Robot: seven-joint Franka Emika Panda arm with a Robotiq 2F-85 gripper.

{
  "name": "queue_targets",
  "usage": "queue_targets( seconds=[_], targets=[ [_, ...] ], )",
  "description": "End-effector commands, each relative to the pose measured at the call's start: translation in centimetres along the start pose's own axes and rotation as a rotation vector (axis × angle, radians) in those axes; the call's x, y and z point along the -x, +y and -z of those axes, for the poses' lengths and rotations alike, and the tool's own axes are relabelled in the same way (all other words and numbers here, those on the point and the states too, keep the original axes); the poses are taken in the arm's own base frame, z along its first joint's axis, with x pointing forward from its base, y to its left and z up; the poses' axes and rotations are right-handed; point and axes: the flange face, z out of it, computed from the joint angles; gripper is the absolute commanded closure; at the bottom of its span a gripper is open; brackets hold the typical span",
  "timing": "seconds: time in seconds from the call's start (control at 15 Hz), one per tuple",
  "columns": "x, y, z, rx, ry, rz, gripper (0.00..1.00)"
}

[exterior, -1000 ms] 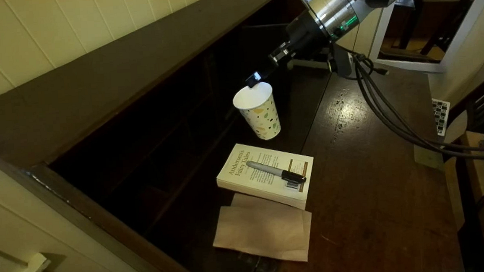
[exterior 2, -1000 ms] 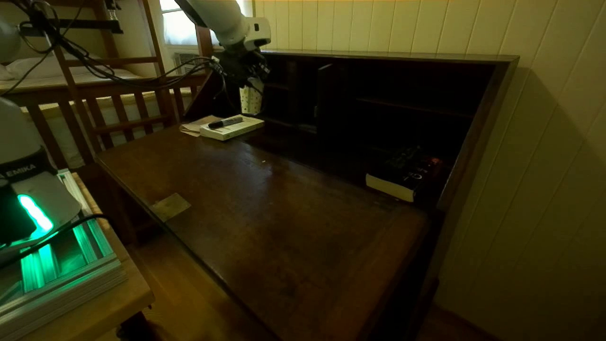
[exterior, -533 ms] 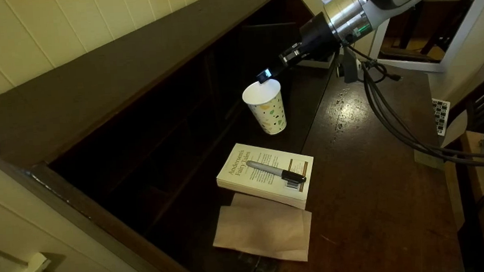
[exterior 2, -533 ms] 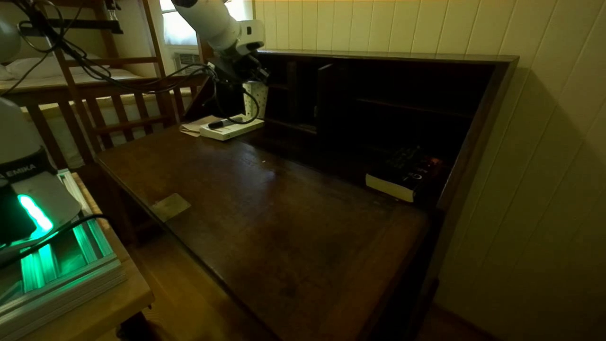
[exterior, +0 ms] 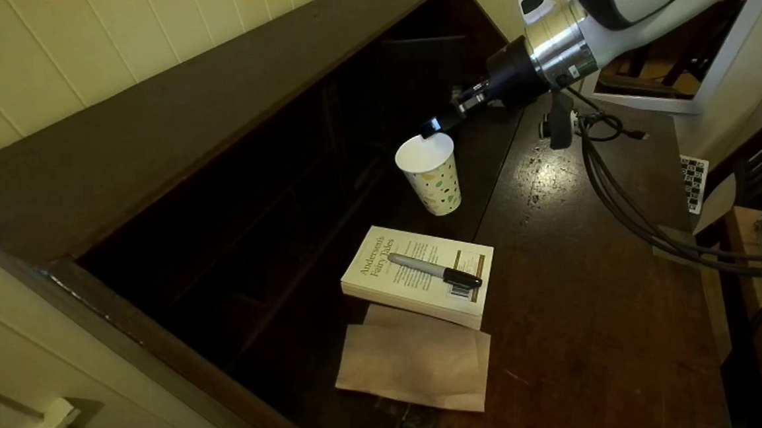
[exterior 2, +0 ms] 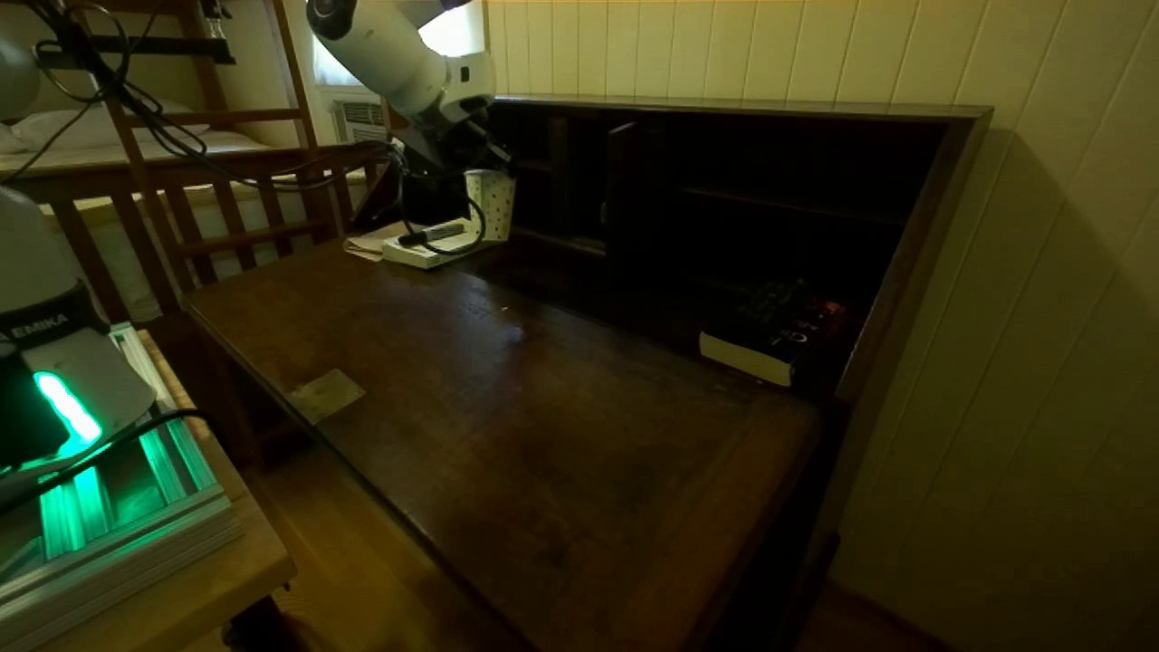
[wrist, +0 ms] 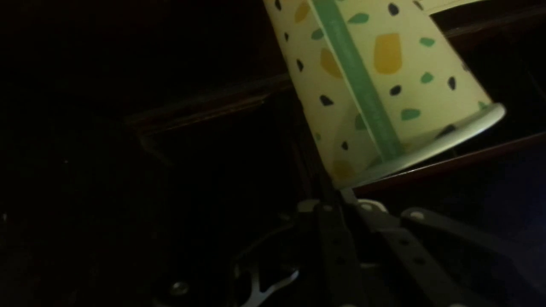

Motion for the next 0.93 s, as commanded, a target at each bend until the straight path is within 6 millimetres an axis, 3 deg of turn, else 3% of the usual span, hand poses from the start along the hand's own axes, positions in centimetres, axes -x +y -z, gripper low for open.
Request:
queue_targets(
  seconds=[0.0,0.33,0.87],
  targets=[
    [1.3,0.1,-0.2,0.014,0.018,-0.004,0.99],
    [2.5,-0.3,-0.9,0.004,0.039,-0.020,0.99],
    [2.9,1.1,-0.8,-0.014,0.047,-0.035,0.99]
  ],
)
